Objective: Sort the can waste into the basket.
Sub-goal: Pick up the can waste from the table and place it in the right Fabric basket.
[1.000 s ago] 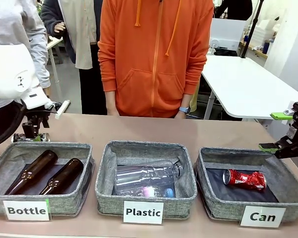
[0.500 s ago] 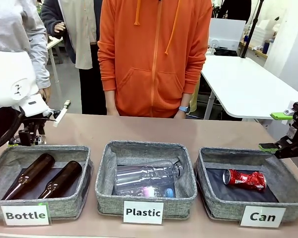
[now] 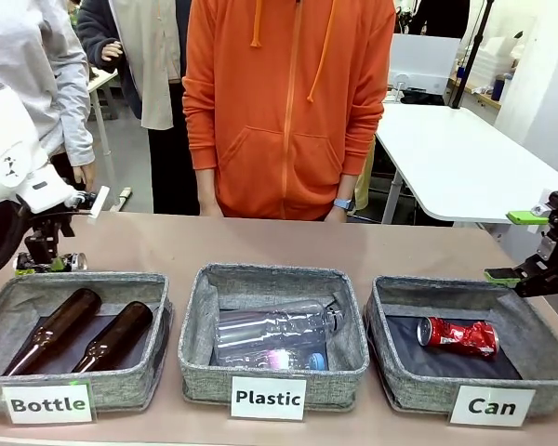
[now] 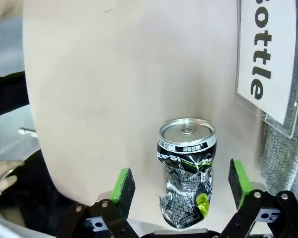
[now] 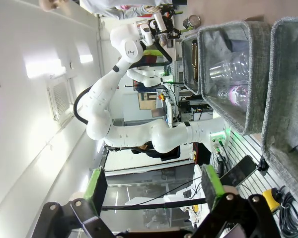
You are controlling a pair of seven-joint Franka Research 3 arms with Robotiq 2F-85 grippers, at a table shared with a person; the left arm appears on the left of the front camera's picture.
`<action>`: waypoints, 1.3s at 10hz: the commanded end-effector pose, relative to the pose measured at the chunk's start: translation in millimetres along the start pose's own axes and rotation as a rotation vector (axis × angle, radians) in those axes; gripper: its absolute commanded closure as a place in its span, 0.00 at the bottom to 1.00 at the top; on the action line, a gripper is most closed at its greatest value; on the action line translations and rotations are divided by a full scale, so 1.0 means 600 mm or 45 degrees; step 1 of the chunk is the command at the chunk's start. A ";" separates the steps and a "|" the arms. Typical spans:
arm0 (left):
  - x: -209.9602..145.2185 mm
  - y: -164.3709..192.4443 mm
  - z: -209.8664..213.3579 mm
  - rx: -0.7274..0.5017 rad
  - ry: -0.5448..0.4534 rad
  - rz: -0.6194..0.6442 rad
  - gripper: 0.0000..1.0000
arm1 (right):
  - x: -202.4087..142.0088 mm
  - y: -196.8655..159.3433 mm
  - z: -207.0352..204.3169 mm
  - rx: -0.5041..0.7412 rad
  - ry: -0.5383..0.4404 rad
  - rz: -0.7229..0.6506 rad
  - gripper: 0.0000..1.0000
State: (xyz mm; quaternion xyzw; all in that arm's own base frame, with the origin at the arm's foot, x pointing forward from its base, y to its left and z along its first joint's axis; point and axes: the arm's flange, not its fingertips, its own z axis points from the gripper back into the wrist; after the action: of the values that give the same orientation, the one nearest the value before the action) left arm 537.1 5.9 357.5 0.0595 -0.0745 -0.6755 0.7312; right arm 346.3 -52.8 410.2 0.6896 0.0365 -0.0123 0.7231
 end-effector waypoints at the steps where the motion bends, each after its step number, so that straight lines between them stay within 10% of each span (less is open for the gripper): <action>1: -0.012 0.007 -0.014 -0.053 -0.004 -0.016 0.02 | -0.001 0.001 0.005 0.002 0.017 0.027 0.00; 13: 0.021 0.037 -0.093 -0.241 0.137 0.004 0.02 | -0.001 0.001 0.005 0.002 0.017 0.027 0.00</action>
State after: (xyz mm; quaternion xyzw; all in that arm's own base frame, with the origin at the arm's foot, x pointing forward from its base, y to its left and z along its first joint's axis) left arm 563.2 -0.8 306.9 0.0186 0.0068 -0.6804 0.7325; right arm 346.3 -52.8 410.2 0.6896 0.0365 -0.0123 0.7231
